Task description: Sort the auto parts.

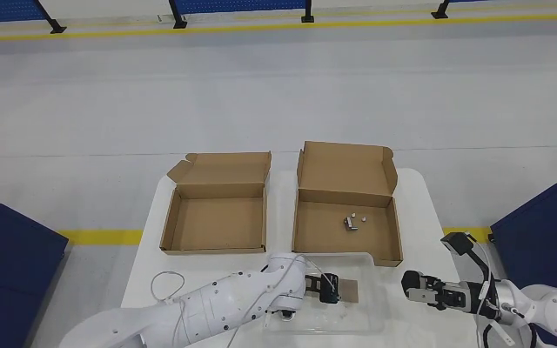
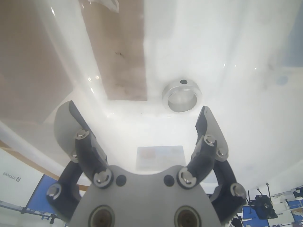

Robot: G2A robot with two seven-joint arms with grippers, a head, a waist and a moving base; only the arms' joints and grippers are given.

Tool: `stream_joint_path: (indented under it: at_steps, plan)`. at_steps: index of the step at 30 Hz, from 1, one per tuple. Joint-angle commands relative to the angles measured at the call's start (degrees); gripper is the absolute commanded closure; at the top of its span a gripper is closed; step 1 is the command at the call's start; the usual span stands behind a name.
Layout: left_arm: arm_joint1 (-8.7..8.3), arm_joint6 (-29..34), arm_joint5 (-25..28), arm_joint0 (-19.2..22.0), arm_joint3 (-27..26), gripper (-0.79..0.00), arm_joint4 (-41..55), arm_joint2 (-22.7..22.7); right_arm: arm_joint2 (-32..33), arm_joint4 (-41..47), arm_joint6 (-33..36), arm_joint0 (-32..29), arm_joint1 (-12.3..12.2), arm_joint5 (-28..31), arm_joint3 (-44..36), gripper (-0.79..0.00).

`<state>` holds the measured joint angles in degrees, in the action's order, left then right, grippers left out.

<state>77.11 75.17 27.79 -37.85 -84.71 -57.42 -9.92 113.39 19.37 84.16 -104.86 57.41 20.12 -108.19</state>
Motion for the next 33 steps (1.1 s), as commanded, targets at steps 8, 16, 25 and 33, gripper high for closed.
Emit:
stream_joint_path:
  at_steps: [8, 16, 25, 33]
  plan:
    - [0.26, -2.66, 0.30, -1.26, 1.32, -0.785, -2.04, 0.00, 0.00, 0.01, 0.00, 0.00, 0.00, 0.00, -0.01, -0.785]
    - [0.84, -2.13, 1.08, -1.71, 2.02, -0.486, -2.55, -0.81, 0.00, 0.01, 0.00, 0.00, 0.00, 0.00, -0.01, -0.785]
    - [0.56, 0.25, 1.06, -2.16, 1.12, -0.440, -3.41, -2.41, 0.00, 0.01, 0.00, 0.00, 0.00, 0.00, -0.01, -0.785]
    - [0.13, 1.09, 0.23, -1.76, 0.72, -0.431, -3.21, -0.62, 0.00, 0.01, 0.00, 0.00, 0.00, 0.00, -0.01, -0.785]
